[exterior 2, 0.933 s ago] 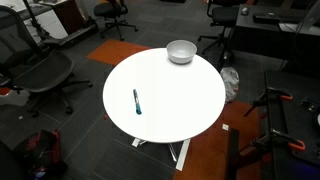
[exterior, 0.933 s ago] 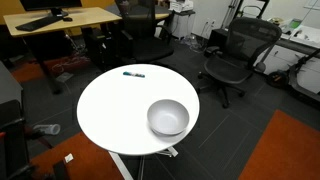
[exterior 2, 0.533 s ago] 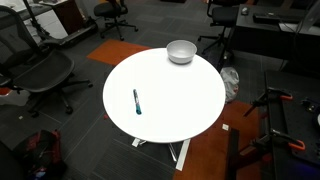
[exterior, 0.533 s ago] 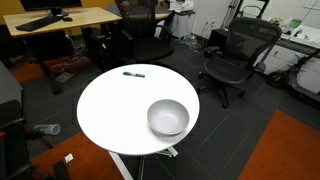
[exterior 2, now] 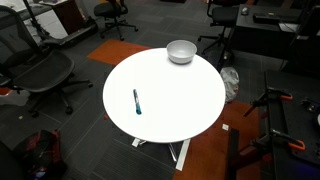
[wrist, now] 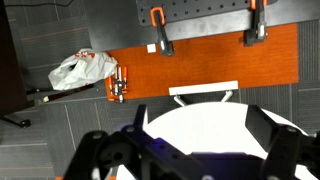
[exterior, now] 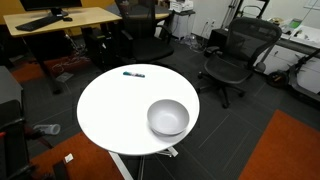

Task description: Pick up the pen from the table and place it in the bowl,

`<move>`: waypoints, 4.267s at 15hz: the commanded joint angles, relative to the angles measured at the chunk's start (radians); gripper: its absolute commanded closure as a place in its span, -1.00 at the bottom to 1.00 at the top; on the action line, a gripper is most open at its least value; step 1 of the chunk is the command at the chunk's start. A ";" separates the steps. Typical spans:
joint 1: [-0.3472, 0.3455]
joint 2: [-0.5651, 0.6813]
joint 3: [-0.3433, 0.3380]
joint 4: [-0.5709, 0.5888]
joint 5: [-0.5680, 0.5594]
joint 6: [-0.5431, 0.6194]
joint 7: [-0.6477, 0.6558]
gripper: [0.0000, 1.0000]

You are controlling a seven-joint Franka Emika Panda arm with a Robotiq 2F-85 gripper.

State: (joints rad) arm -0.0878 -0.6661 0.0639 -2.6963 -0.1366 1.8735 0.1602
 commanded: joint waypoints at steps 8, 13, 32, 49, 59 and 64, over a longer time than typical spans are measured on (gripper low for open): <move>0.047 0.504 0.004 0.345 0.121 0.274 0.112 -1.00; 0.096 0.677 0.018 0.487 0.170 0.356 0.281 -1.00; 0.280 1.241 -0.075 0.937 0.170 0.566 0.769 -1.00; 0.317 1.564 -0.129 1.315 0.169 0.405 0.766 -1.00; 0.309 1.652 -0.139 1.396 0.169 0.419 0.751 -1.00; 0.306 1.675 -0.148 1.420 0.169 0.423 0.748 -0.02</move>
State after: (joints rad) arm 0.2156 0.9862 -0.0738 -1.3232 0.0371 2.3236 0.9043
